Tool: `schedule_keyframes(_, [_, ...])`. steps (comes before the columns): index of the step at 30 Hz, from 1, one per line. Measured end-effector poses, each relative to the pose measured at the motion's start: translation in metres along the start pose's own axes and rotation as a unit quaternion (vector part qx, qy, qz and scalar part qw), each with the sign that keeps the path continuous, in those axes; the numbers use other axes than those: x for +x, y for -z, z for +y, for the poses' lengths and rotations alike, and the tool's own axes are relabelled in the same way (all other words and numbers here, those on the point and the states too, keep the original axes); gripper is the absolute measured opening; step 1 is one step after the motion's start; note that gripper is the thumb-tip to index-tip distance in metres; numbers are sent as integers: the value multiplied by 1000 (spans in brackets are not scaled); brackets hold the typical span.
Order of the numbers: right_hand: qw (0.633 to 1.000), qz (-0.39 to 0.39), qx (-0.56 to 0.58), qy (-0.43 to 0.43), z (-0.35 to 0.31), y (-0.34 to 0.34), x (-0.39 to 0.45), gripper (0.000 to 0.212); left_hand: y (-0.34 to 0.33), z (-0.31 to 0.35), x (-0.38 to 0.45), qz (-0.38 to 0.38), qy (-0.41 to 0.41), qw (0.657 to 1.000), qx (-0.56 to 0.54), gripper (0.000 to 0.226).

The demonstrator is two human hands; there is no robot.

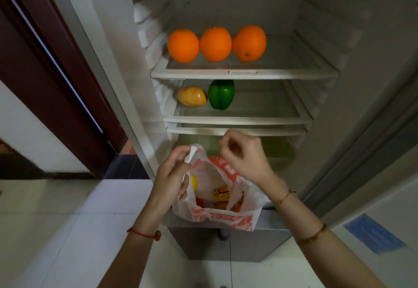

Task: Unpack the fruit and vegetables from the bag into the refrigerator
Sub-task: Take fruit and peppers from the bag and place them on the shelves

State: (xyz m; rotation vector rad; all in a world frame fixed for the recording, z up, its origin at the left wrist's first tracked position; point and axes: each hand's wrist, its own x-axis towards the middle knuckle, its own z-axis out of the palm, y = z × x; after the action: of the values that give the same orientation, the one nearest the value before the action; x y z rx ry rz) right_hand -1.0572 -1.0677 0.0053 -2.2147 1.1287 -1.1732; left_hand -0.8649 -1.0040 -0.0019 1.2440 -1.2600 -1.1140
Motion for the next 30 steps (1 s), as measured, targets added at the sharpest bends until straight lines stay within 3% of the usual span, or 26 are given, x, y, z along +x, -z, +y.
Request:
schedule_keyframes(2, [988,-140,-15,-57,22,-26,-19,16,1,-3,-7,-5,5,1000,6,28])
schedule_keyframes(4, [967,-231,-38,-99,41,-50,-34,14,4,-7,-12,0,11,1000,8,28])
schedule_keyframes(6, [949,-287,-33,-123,47,-65,-43,14,6,-10,-16,5,15,1000,11,30])
schedule_keyframes(9, [927,-334,18,-171,45,-83,-49,43,7,-12,-21,13,12,1000,10,30])
schedule_keyframes(13, [883,-434,-102,-149,91,-130,-58,58,9,-14,-24,25,9,1000,-10,28])
schedule_keyframes(15, [855,-488,-83,-156,110,-150,-65,68,10,-16,-24,18,8,999,-26,34])
schedule_keyframes(17, [863,-470,-135,-128,83,-138,-58,73,10,-16,-25,15,5,1000,-20,31])
schedule_keyframes(20, [859,-444,-176,-188,83,-129,-63,65,9,-17,-24,22,18,1000,-4,30])
schedule_keyframes(22, [840,-447,-286,-114,100,-125,-69,58,8,-17,-22,20,21,1000,-1,35])
schedule_keyframes(25, [881,-359,-253,-177,120,-122,-88,46,6,-19,-20,13,19,1000,4,33])
schedule_keyframes(30, [858,-397,-268,-184,129,-108,-86,45,3,-16,-20,-6,8,1000,2,30])
